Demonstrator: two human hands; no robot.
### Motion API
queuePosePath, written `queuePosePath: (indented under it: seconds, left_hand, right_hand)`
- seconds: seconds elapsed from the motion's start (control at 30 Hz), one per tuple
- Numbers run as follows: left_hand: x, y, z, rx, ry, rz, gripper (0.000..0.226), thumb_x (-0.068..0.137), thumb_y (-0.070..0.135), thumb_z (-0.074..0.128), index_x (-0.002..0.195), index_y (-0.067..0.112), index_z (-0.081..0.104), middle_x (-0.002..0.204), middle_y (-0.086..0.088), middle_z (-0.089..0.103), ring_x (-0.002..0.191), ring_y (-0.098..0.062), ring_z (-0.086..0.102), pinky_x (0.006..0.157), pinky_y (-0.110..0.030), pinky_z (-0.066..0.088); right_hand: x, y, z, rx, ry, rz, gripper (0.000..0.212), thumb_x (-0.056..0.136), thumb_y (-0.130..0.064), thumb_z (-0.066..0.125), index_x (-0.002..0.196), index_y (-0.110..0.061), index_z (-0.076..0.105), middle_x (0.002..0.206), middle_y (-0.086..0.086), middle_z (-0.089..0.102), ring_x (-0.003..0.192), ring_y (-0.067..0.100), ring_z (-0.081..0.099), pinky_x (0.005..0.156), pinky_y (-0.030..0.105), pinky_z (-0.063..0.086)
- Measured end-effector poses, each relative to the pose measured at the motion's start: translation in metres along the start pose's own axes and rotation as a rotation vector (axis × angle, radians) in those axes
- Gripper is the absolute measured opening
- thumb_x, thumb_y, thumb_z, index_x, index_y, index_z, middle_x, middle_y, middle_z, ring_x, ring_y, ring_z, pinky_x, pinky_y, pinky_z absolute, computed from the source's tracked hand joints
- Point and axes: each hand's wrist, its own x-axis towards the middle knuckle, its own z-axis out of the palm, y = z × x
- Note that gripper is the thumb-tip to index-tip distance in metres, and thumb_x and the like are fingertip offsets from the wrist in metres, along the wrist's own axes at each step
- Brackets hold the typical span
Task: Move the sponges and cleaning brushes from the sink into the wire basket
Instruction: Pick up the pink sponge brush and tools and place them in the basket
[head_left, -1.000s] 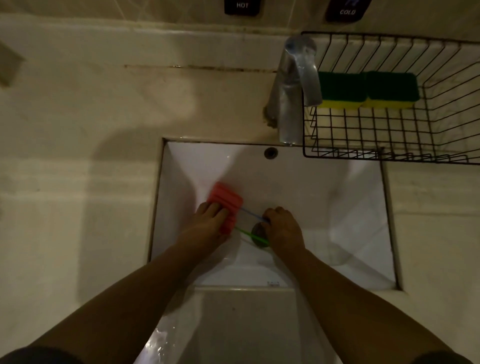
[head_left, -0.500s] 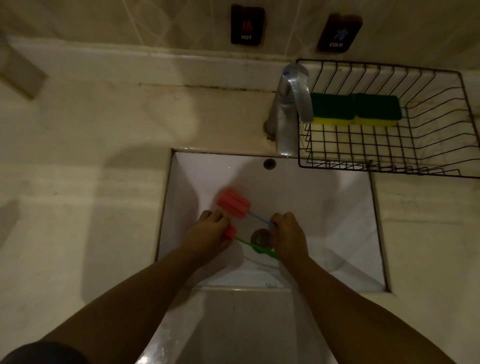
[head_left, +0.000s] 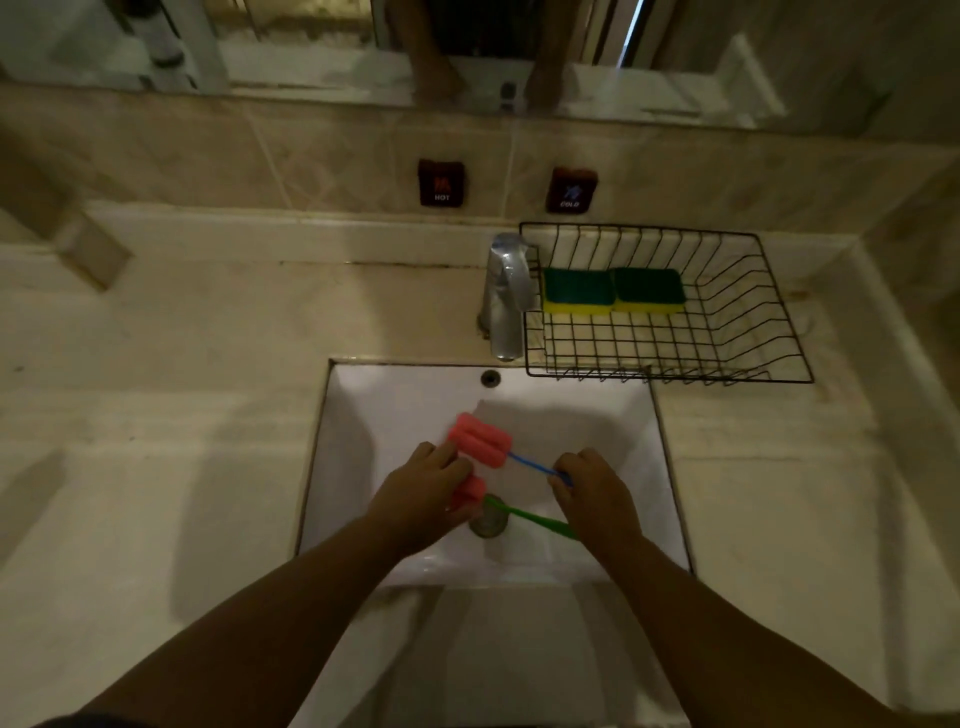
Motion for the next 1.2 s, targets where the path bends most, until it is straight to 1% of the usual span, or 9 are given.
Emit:
queuePosePath:
  seconds: [0.1, 0.23, 0.37, 0.47, 0.63, 0.73, 0.97, 1.07, 1.2]
  left_hand:
    - [0.002, 0.019, -0.009, 0.008, 0.017, 0.007, 0.034, 0.085, 0.048, 0.065, 0.11, 0.026, 0.057, 0.12, 0.003, 0.056, 0.1, -0.012, 0.046, 0.077, -0.024, 0.045]
    - [0.011, 0.051, -0.026, 0.041, 0.013, 0.056, 0.032, 0.088, 0.048, 0.06, 0.11, 0.026, 0.057, 0.121, 0.003, 0.056, 0.104, -0.014, 0.049, 0.083, -0.032, 0.054]
    - [0.027, 0.074, -0.047, 0.029, 0.055, 0.116, 0.041, 0.091, 0.046, 0.058, 0.125, 0.023, 0.052, 0.135, 0.0, 0.049, 0.108, -0.019, 0.048, 0.084, -0.034, 0.053]
    - [0.038, 0.082, -0.055, 0.099, 0.056, 0.161, 0.045, 0.096, 0.049, 0.046, 0.133, 0.023, 0.049, 0.145, 0.0, 0.04, 0.111, -0.022, 0.046, 0.087, -0.038, 0.052]
    - [0.056, 0.092, -0.064, 0.082, 0.102, 0.23, 0.045, 0.097, 0.053, 0.041, 0.136, 0.032, 0.047, 0.15, 0.009, 0.036, 0.124, -0.019, 0.043, 0.092, -0.036, 0.049]
    - [0.069, 0.102, -0.064, 0.001, 0.151, 0.263, 0.044, 0.093, 0.049, 0.051, 0.134, 0.032, 0.051, 0.146, 0.008, 0.044, 0.121, -0.018, 0.048, 0.089, -0.036, 0.052]
    - [0.1, 0.132, -0.054, -0.031, 0.205, 0.109, 0.059, 0.087, 0.057, 0.055, 0.139, 0.033, 0.042, 0.132, 0.004, 0.054, 0.112, -0.013, 0.05, 0.085, -0.025, 0.046]
    - [0.112, 0.142, -0.063, 0.004, 0.246, 0.089, 0.06, 0.085, 0.058, 0.056, 0.137, 0.032, 0.045, 0.122, 0.002, 0.059, 0.103, -0.016, 0.055, 0.076, -0.027, 0.05]
    - [0.127, 0.149, -0.081, 0.058, 0.328, 0.124, 0.055, 0.088, 0.054, 0.055, 0.132, 0.021, 0.057, 0.116, -0.002, 0.062, 0.099, -0.018, 0.056, 0.073, -0.032, 0.054]
  right_hand:
    - [-0.002, 0.006, -0.022, -0.014, 0.038, -0.035, 0.007, 0.089, -0.02, 0.066, 0.087, -0.014, 0.064, 0.08, -0.002, 0.048, 0.067, 0.015, 0.048, 0.059, 0.024, 0.034]
    - [-0.001, 0.014, -0.051, -0.033, 0.068, -0.077, 0.005, 0.087, -0.02, 0.067, 0.087, -0.015, 0.066, 0.078, 0.003, 0.06, 0.067, 0.018, 0.054, 0.059, 0.025, 0.039]
    - [0.0, 0.021, -0.079, -0.058, 0.084, -0.02, 0.005, 0.088, -0.025, 0.064, 0.086, -0.021, 0.062, 0.077, -0.006, 0.055, 0.068, 0.012, 0.052, 0.058, 0.024, 0.042]
    - [0.001, 0.026, -0.096, -0.053, 0.127, -0.03, 0.008, 0.086, -0.025, 0.066, 0.084, -0.023, 0.059, 0.076, -0.005, 0.058, 0.067, 0.011, 0.054, 0.059, 0.026, 0.048]
    - [0.011, 0.038, -0.128, -0.042, 0.134, -0.022, 0.015, 0.085, -0.029, 0.068, 0.083, -0.028, 0.053, 0.078, -0.009, 0.058, 0.068, 0.006, 0.055, 0.059, 0.023, 0.05]
    - [0.024, 0.051, -0.147, -0.052, 0.077, -0.076, 0.015, 0.086, -0.028, 0.067, 0.08, -0.028, 0.052, 0.076, -0.008, 0.058, 0.067, 0.008, 0.055, 0.06, 0.027, 0.051]
    - [0.062, 0.091, -0.174, -0.041, -0.086, -0.159, 0.008, 0.09, -0.029, 0.059, 0.083, -0.029, 0.055, 0.077, -0.009, 0.057, 0.071, 0.005, 0.054, 0.064, 0.024, 0.05]
    - [0.084, 0.102, -0.181, 0.012, -0.114, -0.186, 0.005, 0.09, -0.031, 0.06, 0.085, -0.029, 0.059, 0.081, -0.008, 0.061, 0.075, 0.006, 0.057, 0.068, 0.028, 0.054]
    - [0.116, 0.112, -0.189, 0.126, -0.182, -0.184, 0.011, 0.088, -0.031, 0.064, 0.083, -0.038, 0.057, 0.085, -0.014, 0.061, 0.08, 0.0, 0.057, 0.065, 0.02, 0.046]
